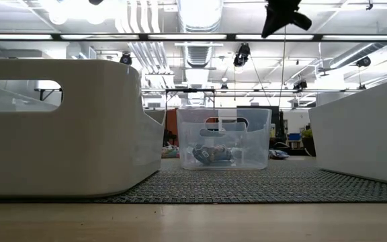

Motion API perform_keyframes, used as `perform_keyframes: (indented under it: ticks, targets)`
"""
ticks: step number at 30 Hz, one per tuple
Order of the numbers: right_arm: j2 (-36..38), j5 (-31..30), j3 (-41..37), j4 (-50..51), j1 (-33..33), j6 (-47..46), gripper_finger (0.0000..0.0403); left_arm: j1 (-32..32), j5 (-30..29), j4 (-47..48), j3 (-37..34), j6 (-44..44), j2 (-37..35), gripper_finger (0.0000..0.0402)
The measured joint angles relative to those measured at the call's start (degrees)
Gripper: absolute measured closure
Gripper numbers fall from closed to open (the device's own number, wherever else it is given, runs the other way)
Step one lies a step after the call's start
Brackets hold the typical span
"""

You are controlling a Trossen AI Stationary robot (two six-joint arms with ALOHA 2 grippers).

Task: Pick and place Granola Bars by type
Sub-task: Put the blue granola bar into the transparent bin

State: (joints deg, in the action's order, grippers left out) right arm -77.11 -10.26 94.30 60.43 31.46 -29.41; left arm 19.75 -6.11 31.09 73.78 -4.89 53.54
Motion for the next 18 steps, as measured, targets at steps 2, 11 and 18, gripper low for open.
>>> perform_keyframes:
  ticks: [2, 11, 18]
  targets:
    - [-1.2, 0.0, -0.1, 1.1, 0.0, 0.0, 0.0394, 0.0, 0.0, 0.4, 0.0, -0.1, 0.0, 0.0402]
    - [-5.5, 2.1, -0.1, 5.0, 0.0, -0.2, 0.0324, 0.0, 0.0, 1.8, 0.0, -0.4, 0.0, 0.0402]
    - [-7.3, -0.2, -0.3, 5.5, 1.5, -2.1, 0.0227, 0.0, -0.7, 2.0, 0.0, -1.6, 0.0, 0.0402]
